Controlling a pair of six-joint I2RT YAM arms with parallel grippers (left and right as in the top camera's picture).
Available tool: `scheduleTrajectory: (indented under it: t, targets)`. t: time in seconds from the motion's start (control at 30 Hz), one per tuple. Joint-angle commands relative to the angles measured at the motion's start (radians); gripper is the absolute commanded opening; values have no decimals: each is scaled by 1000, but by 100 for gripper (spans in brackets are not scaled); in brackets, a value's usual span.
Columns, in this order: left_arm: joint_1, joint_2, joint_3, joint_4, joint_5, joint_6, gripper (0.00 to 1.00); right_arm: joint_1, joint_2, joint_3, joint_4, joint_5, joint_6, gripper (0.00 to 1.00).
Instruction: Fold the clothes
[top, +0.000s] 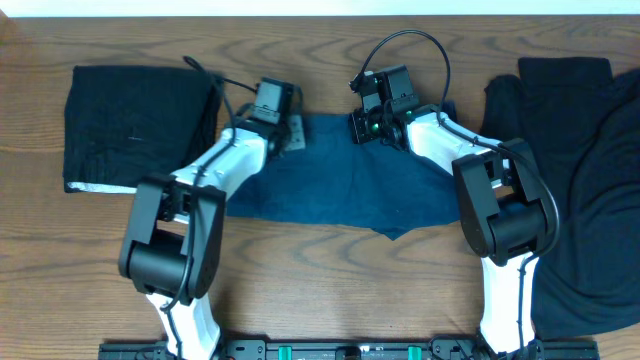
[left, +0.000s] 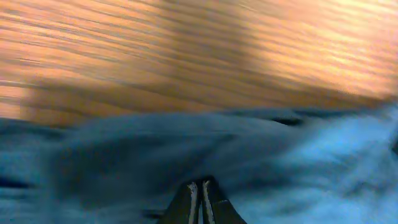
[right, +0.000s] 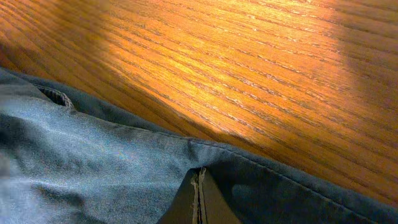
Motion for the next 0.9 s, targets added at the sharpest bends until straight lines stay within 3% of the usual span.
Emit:
scheduleTrajectory:
  t: [0.0, 0.67, 0.87]
  targets:
    - [47, -25, -11, -17, -42, 13, 6, 5, 57, -22, -46, 30, -2, 1]
    - [170, 54, -16, -5, -43, 14, 6, 5, 56, -22, -56, 31, -2, 1]
    - [168, -17, -5, -6, -39, 32, 6, -24, -13, -16, -40, 31, -14, 4]
